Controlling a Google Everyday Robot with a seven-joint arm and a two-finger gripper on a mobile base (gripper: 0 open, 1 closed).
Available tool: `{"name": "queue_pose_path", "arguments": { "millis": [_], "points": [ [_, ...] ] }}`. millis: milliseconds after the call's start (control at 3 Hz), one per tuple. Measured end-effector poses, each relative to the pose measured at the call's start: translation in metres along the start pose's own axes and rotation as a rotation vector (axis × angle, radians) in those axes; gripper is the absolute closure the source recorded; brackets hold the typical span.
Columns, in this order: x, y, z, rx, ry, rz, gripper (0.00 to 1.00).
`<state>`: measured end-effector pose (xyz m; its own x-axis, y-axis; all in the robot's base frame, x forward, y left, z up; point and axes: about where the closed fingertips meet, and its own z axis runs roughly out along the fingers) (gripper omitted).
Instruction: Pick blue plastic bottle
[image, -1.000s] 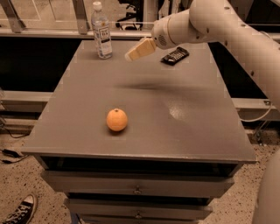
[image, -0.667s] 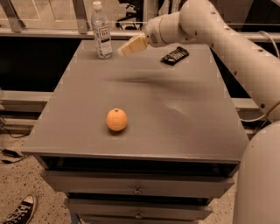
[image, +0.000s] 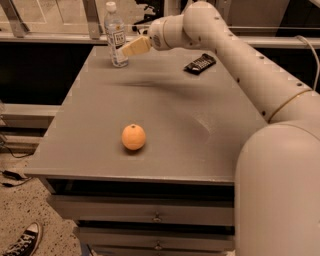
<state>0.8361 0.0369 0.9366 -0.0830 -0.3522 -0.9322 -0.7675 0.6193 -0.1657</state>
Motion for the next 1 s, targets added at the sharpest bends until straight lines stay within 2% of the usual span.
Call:
{"name": "queue_pose_path", "arguments": {
  "millis": [667, 1000],
  "points": [
    [-0.008, 0.023, 0.038, 0.022, -0.009, -0.020, 0.00],
    [-0.003, 0.019, 0.064, 0.034, -0.018, 0.015, 0.00]
  ]
}}
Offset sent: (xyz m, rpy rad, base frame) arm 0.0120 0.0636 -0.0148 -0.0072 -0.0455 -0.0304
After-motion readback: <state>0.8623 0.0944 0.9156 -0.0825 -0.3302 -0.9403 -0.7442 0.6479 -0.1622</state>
